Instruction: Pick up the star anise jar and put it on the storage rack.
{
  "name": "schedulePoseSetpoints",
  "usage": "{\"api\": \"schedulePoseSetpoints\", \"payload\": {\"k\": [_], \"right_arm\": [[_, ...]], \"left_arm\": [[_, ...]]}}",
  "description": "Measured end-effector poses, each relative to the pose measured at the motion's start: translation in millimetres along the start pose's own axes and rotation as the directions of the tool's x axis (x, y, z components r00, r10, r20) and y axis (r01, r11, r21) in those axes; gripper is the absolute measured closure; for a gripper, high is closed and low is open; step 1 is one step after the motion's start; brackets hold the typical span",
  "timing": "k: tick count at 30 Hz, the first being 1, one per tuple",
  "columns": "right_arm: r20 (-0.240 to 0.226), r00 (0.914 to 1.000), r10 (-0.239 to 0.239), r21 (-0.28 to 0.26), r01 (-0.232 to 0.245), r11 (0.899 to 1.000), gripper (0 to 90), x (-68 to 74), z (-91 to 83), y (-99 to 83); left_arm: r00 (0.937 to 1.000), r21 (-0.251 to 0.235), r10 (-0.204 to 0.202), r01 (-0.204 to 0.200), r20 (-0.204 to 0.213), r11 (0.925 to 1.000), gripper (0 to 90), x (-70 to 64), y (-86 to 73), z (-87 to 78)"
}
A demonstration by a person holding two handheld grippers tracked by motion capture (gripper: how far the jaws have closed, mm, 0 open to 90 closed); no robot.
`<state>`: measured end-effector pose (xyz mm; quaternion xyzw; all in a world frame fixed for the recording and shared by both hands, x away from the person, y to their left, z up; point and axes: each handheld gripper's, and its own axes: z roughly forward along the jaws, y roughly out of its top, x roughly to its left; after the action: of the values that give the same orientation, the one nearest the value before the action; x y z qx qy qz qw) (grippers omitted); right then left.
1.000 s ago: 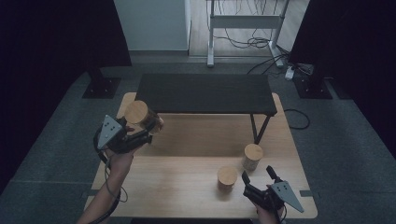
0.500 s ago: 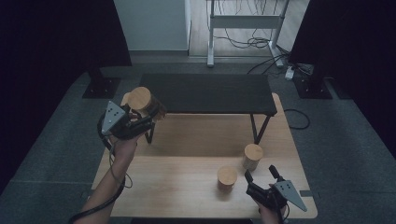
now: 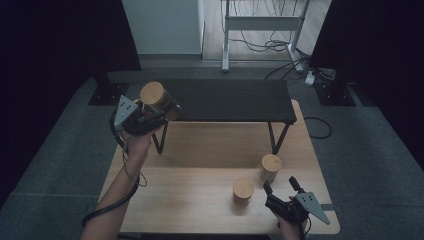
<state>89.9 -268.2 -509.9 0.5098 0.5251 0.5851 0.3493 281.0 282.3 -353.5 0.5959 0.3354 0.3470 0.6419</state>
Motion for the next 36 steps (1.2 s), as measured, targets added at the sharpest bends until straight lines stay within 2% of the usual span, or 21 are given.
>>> {"api": "schedulePoseSetpoints", "payload": {"k": [14, 22, 36], "right_arm": [[-0.003, 0.9998, 0.019, 0.013, -0.018, 1.000, 5.2, -3.6, 1.4, -0.2], [-0.008, 0.9997, 0.023, 0.018, -0.023, 1.000, 5.2, -4.1, 1.7, -0.2], [-0.020, 0.9996, 0.019, 0.009, -0.018, 1.000, 5.2, -3.6, 0.7, -0.2]], "left_arm": [[0.9998, 0.011, 0.003, -0.002, -0.018, 0.9999, 26.5, 7.4, -0.2, 23.9], [0.9992, 0.023, 0.018, -0.018, -0.036, 0.9996, 26.5, 6.4, 1.4, 33.4], [0.9980, 0.055, 0.019, -0.016, -0.060, 0.9984, 26.5, 3.4, 6.0, 47.0]]}}
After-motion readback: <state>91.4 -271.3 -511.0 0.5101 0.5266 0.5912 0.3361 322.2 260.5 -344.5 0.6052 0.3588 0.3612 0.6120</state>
